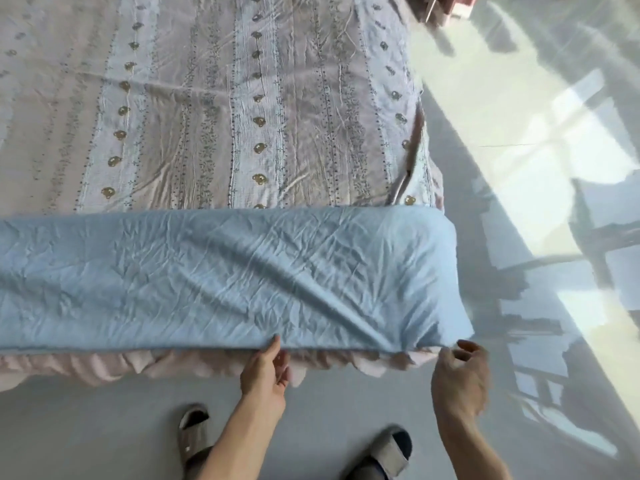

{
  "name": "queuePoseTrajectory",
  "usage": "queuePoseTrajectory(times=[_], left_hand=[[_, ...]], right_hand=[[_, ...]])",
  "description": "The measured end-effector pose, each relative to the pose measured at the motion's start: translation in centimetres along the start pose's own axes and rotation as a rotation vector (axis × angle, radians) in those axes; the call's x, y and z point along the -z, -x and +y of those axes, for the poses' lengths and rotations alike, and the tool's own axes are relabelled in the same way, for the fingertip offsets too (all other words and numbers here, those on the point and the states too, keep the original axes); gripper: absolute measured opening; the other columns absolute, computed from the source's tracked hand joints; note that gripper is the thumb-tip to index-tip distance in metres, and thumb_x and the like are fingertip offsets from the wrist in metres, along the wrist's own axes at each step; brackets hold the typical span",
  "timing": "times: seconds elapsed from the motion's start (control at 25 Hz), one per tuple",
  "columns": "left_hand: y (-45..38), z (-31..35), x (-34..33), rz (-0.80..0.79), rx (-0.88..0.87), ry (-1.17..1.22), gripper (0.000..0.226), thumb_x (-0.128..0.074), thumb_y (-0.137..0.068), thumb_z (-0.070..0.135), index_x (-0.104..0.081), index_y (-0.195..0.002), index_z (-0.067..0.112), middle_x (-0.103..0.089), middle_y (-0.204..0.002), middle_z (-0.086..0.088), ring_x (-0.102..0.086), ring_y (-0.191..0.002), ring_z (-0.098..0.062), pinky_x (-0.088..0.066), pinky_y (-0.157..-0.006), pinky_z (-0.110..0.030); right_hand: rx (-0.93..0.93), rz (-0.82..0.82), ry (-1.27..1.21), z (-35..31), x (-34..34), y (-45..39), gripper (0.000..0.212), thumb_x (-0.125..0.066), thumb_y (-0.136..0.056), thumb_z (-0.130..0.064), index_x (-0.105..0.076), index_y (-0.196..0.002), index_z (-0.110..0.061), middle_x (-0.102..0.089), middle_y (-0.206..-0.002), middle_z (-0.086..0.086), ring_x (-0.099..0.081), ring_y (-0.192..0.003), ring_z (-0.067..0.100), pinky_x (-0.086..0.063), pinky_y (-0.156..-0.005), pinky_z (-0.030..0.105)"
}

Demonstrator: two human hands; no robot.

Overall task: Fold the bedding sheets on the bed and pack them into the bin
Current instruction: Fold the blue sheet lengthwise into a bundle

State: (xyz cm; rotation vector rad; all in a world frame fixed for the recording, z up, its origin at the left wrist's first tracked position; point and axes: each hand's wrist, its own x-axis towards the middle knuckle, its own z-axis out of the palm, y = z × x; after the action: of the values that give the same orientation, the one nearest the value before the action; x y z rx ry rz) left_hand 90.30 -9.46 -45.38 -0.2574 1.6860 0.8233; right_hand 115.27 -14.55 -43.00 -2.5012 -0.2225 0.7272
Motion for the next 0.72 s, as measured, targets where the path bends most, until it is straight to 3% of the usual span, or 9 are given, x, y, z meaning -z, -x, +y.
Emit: queuePoseTrajectory(times=[0.12, 0.28, 0.4, 0.52, 0.6, 0.72], left_hand=[[2.6, -3.8, -5.0, 0.017, 0.040, 0.097, 0.009, -0.067, -0.090, 0.013, -0.059, -0.092, 0.017, -0.062, -0.080, -0.002, -0.054, -0.068, -0.013, -0.043, -0.061, -0.026], [3.3, -7.3, -9.8, 0.141, 0.012, 0.186, 0.027, -0.078, -0.082, 0.015, -0.060, -0.103, 0.014, -0.066, -0.096, -0.005, -0.063, -0.086, -0.024, -0.053, -0.074, -0.036], [4.0, -9.0, -12.9, 0.211, 0.056, 0.226, 0.048, -0.088, -0.069, 0.019, -0.063, -0.108, 0.006, -0.069, -0.106, -0.012, -0.066, -0.095, -0.031, -0.054, -0.082, -0.042], [5.4, -9.9, -15.6, 0.391, -0.075, 0.161, 0.047, -0.088, -0.065, 0.011, -0.065, -0.106, 0.008, -0.071, -0.105, -0.015, -0.067, -0.095, -0.032, -0.053, -0.087, -0.045], [5.7, -10.2, -16.5, 0.486, -0.191, 0.233, 0.054, -0.087, -0.059, 0.009, -0.059, -0.104, 0.014, -0.070, -0.099, -0.006, -0.068, -0.089, -0.024, -0.055, -0.082, -0.041], [5.7, -13.5, -17.7, 0.536, -0.157, 0.347, 0.052, -0.090, -0.056, 0.013, -0.057, -0.095, 0.009, -0.071, -0.084, -0.011, -0.068, -0.076, -0.022, -0.054, -0.068, -0.031]], right_hand=[[0.617, -0.259, 0.294, -4.7, 0.6, -3.1, 0.040, -0.064, -0.084, -0.013, -0.056, -0.123, -0.017, -0.062, -0.121, 0.004, -0.056, -0.105, 0.032, -0.044, -0.091, 0.042], [0.906, -0.564, 0.510, -14.3, -1.8, -7.0, 0.049, -0.065, -0.085, -0.017, -0.052, -0.132, -0.020, -0.058, -0.129, 0.003, -0.053, -0.113, 0.030, -0.042, -0.093, 0.040], [1.043, -0.606, 0.649, -19.6, -3.5, -10.5, 0.056, -0.068, -0.082, -0.018, -0.049, -0.136, -0.019, -0.056, -0.134, 0.004, -0.052, -0.114, 0.031, -0.042, -0.092, 0.041], [1.344, -0.627, 0.875, -22.5, -7.0, -12.4, 0.072, -0.077, -0.074, -0.027, -0.047, -0.138, -0.014, -0.057, -0.129, 0.010, -0.054, -0.115, 0.037, -0.045, -0.091, 0.047], [1.383, -0.711, 0.968, -23.5, -9.1, -13.7, 0.075, -0.081, -0.072, -0.038, -0.050, -0.134, -0.012, -0.061, -0.119, 0.014, -0.058, -0.111, 0.038, -0.046, -0.086, 0.046], [1.147, -1.091, 1.078, -23.0, -9.2, -16.2, 0.053, -0.083, -0.073, -0.042, -0.058, -0.113, -0.018, -0.067, -0.090, 0.001, -0.065, -0.093, 0.031, -0.046, -0.073, 0.035]])
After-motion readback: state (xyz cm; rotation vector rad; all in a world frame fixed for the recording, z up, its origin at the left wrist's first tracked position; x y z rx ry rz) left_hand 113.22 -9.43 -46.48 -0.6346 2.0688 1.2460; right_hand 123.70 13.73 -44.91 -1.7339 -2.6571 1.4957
